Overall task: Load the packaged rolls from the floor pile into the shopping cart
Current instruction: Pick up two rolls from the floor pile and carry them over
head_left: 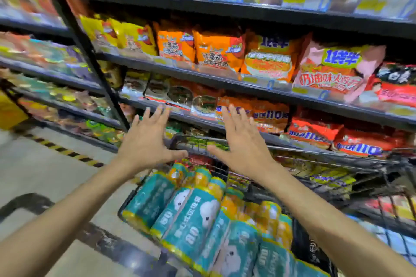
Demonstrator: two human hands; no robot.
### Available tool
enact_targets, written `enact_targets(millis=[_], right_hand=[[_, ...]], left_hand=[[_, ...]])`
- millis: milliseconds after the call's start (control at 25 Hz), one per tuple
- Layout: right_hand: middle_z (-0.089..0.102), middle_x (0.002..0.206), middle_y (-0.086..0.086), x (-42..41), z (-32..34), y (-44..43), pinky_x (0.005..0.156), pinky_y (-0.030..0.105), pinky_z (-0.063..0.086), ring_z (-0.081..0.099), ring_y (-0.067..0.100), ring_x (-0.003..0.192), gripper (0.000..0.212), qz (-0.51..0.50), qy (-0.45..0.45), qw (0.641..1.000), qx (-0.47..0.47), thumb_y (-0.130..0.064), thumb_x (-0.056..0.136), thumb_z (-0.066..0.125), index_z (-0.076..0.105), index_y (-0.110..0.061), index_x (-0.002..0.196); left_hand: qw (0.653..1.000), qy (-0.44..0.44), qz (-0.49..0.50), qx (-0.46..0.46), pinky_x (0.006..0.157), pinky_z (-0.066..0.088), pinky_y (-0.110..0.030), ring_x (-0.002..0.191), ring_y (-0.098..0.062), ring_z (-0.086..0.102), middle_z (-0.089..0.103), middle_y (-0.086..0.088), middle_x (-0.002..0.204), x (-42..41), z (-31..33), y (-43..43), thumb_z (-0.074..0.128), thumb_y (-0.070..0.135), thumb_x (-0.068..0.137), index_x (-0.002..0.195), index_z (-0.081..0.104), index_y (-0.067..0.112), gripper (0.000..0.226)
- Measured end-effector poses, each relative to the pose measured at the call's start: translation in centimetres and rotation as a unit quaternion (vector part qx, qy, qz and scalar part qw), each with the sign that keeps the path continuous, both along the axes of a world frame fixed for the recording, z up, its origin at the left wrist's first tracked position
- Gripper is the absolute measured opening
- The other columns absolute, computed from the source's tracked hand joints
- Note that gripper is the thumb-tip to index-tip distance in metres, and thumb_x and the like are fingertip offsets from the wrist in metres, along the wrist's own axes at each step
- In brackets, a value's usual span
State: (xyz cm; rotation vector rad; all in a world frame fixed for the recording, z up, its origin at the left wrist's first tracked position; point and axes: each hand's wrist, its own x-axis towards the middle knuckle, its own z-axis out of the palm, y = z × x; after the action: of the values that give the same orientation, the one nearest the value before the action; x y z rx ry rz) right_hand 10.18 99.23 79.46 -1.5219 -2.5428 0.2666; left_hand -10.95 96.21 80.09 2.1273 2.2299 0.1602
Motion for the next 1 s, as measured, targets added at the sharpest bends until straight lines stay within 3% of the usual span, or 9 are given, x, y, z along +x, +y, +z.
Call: enact_targets(millis=[160,280,520,760,1000], right_hand=[[-0.006,0.160,0.009,-7.0,3.0,-4.9,0.119,0.041,0.000,-0.004,0.028,0.147,0.090,0.158,0.029,0.987,0.026,-0.059,0.092,0.041,-0.007,-0.012,0.152],[-0.007,0.160,0.007,-12.5,4.1,-9.4,0.119,0.040,0.000,-0.005,0.027,0.147,0.090,0.267,0.048,0.962,0.017,-0.059,0.092,0.041,-0.007,-0.012,0.152],[-0.008,0.160,0.007,-25.3,3.6,-21.0,0.118,0.037,-0.003,-0.005,0.024,0.148,0.090,0.450,0.053,0.891,0.015,-0.061,0.092,0.039,-0.008,-0.013,0.153],[-0.002,0.161,0.005,-36.7,1.2,-32.2,0.118,0.036,0.001,0.000,0.021,0.147,0.085,0.570,0.043,0.820,0.006,-0.057,0.094,0.040,-0.004,-0.013,0.152],[-0.008,0.160,0.006,-47.5,-2.8,-39.3,0.118,0.035,-0.005,-0.005,0.023,0.148,0.085,0.613,0.017,0.790,0.000,-0.056,0.095,0.036,-0.010,-0.012,0.151]], left_hand=[[0.988,-0.024,0.151,0.021,0.117,0.009,-0.045,0.147,-0.023,0.000,-0.002,0.001,0.160,-4.1,2.2,-11.4,0.062,0.080,0.060,0.153,-0.001,0.020,0.127],[0.965,-0.064,0.251,0.033,0.118,0.018,-0.038,0.147,-0.020,0.004,-0.004,0.001,0.159,-7.9,2.7,-20.3,0.063,0.071,0.067,0.152,-0.002,0.020,0.119],[0.884,-0.028,0.462,0.074,0.117,0.017,-0.034,0.146,-0.022,0.011,0.005,-0.005,0.160,-13.0,1.8,-39.2,0.066,0.069,0.068,0.153,0.003,0.018,0.117],[0.816,-0.023,0.573,0.072,0.120,0.011,-0.035,0.147,-0.019,0.004,-0.003,-0.005,0.159,-18.9,-0.4,-51.0,0.045,0.081,0.055,0.152,0.002,0.016,0.125],[0.795,-0.021,0.604,0.050,0.120,0.008,-0.037,0.147,-0.021,0.001,-0.005,-0.006,0.160,-27.2,-3.5,-57.5,0.025,0.087,0.049,0.152,-0.001,0.015,0.128]])
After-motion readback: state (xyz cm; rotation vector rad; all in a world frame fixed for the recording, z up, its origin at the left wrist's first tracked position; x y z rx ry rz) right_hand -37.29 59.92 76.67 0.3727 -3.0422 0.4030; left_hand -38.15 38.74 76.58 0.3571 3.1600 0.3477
